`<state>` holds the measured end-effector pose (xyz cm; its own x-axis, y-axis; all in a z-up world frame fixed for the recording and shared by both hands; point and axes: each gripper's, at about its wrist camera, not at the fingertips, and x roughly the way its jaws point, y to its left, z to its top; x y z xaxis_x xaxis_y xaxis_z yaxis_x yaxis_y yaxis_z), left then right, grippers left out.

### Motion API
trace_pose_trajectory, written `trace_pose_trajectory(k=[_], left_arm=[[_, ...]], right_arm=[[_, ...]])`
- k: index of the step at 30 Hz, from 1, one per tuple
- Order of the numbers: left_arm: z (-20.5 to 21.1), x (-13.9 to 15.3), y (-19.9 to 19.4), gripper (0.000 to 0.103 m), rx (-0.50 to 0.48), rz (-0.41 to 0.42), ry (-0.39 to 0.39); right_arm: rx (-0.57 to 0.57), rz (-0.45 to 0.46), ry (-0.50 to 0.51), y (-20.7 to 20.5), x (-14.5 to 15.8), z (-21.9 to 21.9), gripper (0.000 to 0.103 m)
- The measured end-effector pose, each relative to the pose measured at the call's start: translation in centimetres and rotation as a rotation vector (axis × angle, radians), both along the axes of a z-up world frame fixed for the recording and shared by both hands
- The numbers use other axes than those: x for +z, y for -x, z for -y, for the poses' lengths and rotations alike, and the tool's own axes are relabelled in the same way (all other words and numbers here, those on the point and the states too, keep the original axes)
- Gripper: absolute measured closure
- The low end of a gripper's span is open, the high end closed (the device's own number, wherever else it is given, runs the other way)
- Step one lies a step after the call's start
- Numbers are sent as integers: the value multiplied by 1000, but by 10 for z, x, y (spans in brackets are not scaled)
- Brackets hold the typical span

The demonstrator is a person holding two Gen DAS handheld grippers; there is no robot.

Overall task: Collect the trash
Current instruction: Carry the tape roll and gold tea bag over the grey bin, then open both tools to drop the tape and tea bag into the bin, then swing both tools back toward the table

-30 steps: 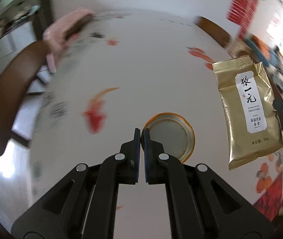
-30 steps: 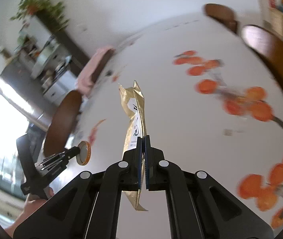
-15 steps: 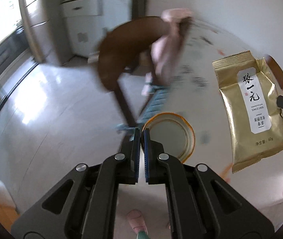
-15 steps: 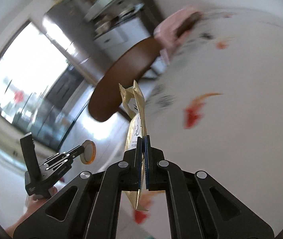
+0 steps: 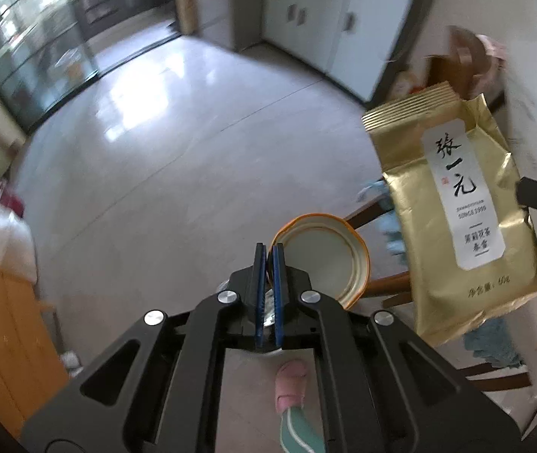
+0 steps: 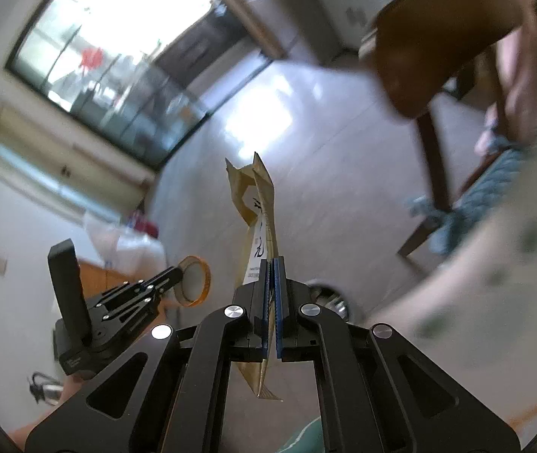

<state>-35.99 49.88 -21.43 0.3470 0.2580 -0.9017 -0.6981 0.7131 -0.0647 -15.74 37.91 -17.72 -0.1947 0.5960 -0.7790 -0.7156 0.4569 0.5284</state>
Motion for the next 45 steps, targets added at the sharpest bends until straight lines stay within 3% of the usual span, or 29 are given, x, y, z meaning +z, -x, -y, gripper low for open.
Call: trace_pose_trajectory(k=[4, 9, 20, 23, 27, 31, 34, 35, 36, 37, 38, 41, 45], left_arm=[[-19, -39, 24, 101, 59, -51, 33], [-37, -107, 44, 101, 115, -119, 97], [-48, -279, 56, 101, 162, -193, 208], [-42, -316, 56, 101, 157, -214, 228], [-36, -349, 55, 100, 144, -234, 249], [-25, -372, 44, 96, 121, -255, 256], [-22, -377, 44, 84, 108, -232, 298], [-22, -377, 41, 82, 108, -235, 301], [-22, -376, 40, 79, 105, -234, 301], [-21, -374, 39, 69, 103, -235, 300], [-22, -371, 40, 65, 101, -230, 299], [-22, -359, 38, 64, 86, -224, 281], [-20, -335, 38, 48, 65, -227, 246]], right_arm=[[90, -42, 76, 31, -48, -46, 100], [159, -84, 177, 59, -119, -81, 100], [233, -116, 374, 84, -306, -97, 100], [228, -136, 418, 87, -354, -93, 100], [208, -155, 458, 90, -396, -88, 100], [189, -153, 485, 88, -419, -87, 98], [182, -160, 518, 85, -431, -89, 95], [176, -154, 533, 83, -433, -89, 86], [170, -154, 542, 81, -435, -89, 68], [163, -154, 548, 80, -437, -90, 61], [151, -155, 544, 77, -433, -89, 58], [136, -137, 520, 72, -416, -88, 58], [115, -140, 485, 66, -397, -82, 58]])
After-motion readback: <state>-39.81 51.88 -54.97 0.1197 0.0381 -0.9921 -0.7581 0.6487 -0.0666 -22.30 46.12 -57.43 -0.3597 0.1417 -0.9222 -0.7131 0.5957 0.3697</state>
